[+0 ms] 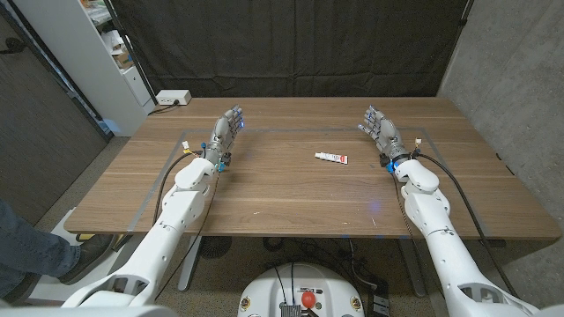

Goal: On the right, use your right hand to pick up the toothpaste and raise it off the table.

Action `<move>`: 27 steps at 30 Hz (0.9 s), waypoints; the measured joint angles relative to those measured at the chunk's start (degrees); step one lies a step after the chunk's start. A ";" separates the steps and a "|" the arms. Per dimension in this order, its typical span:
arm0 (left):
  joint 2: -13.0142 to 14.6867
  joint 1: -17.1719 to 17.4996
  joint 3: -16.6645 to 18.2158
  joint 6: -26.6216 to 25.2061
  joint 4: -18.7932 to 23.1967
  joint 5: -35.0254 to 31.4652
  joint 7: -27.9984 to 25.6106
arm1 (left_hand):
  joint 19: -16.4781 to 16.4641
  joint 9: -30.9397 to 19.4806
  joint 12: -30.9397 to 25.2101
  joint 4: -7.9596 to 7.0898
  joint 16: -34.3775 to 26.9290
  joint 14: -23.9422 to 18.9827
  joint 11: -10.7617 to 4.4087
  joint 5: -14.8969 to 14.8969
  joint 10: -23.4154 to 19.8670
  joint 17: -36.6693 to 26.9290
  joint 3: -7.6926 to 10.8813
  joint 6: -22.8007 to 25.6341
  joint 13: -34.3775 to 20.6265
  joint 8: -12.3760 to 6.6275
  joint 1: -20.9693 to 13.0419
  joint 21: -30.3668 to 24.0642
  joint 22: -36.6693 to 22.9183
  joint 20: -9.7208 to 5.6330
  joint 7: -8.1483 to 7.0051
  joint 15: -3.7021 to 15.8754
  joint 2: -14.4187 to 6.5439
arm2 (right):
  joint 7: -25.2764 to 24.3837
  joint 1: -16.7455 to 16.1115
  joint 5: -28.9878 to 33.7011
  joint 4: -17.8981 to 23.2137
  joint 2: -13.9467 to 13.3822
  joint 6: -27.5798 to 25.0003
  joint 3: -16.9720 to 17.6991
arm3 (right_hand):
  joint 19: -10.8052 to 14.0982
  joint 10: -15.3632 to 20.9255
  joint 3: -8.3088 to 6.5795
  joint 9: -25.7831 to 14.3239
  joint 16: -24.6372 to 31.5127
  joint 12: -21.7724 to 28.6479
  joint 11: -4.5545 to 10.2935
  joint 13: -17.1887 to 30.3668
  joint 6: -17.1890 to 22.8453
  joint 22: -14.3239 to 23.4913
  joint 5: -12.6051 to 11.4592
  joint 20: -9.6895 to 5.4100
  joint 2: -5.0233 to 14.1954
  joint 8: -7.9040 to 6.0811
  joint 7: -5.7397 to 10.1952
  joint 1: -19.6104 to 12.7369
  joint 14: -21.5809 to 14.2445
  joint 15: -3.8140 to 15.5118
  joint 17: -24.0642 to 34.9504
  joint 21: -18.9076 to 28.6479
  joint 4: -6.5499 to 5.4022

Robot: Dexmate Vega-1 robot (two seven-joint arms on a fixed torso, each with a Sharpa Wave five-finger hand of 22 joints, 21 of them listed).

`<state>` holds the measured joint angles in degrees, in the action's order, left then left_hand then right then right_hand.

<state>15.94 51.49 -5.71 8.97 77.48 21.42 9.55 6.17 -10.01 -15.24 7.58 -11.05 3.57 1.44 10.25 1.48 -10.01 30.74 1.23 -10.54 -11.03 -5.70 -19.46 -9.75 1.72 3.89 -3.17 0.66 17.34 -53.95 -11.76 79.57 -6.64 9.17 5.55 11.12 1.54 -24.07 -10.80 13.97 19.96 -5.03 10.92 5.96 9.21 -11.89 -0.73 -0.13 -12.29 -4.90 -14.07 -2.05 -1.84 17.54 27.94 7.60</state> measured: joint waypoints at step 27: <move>-2.57 1.83 2.53 -2.11 3.31 -3.46 0.28 | 0.00 0.01 0.27 0.00 0.00 0.00 -0.32 0.00 -0.32 0.01 0.00 0.00 0.01 0.00 -0.52 1.08 0.01 0.01 0.00 0.00 -0.53 | 4.83 -2.95 10.18 3.71 4.88 5.84 5.55 | 1.43 2.08 -0.68 0.05 0.00 -0.68 0.60 -0.27 1.41 -0.01 0.00 -0.61 0.67 0.01 0.79 -2.94 -1.35 0.73 -1.06 -1.04 1.18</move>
<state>13.37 53.31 -3.18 6.87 80.78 17.96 9.84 6.17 -10.01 -14.97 7.58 -11.05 3.57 1.12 10.25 1.16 -10.00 30.74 1.23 -10.53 -11.03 -6.23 -18.39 -9.73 1.72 3.89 -3.17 0.13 22.17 -56.90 -1.59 83.28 -1.76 15.01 11.10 12.55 3.61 -24.75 -10.76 13.96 19.28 -4.43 10.66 7.37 9.21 -11.89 -1.33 0.55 -12.28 -4.11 -17.01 -3.41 -1.11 16.48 26.89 8.78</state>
